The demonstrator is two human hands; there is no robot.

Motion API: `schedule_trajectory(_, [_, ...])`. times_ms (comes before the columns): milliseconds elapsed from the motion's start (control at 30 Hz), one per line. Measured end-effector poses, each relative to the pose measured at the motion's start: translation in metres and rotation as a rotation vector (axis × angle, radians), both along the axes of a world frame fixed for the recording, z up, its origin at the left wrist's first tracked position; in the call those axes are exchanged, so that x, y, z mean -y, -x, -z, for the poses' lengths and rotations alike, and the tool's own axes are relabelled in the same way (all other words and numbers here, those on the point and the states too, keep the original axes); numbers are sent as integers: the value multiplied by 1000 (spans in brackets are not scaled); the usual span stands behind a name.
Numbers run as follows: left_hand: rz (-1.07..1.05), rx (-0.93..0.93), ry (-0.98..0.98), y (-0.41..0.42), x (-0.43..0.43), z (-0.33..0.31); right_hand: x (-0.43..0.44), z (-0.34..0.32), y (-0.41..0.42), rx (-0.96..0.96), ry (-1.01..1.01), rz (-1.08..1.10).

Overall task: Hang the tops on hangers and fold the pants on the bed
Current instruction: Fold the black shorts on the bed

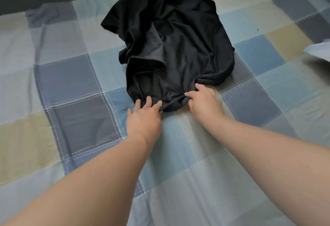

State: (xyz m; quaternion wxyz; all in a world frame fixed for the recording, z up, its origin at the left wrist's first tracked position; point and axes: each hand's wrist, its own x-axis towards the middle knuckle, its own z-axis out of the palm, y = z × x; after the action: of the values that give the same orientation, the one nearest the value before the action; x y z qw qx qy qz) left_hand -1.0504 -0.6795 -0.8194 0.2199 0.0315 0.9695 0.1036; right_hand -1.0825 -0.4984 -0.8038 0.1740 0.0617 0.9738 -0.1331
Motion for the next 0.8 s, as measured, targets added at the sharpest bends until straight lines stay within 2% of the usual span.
schedule_trajectory(100, [-6,-14,-35,11,3,-7,4,-4,0,-29,-1,75])
schedule_trajectory(233, [-52,11,-114,-12,6,-20,-5,-17,-43,35,-2,45])
schedule_trajectory(400, [-169,174,-240,-113,3,-42,-19,-46,-129,99,-1,-39])
schedule_trajectory(533, [-206,349,-231,-201,-8,-82,-26,-86,-212,209,32,-89])
schedule_trajectory(700, [-235,329,-269,-301,-35,-150,-52,-153,-316,265,271,149])
schedule_trajectory(800, [-261,244,-275,-355,-57,-205,-81,-199,-380,237,319,161])
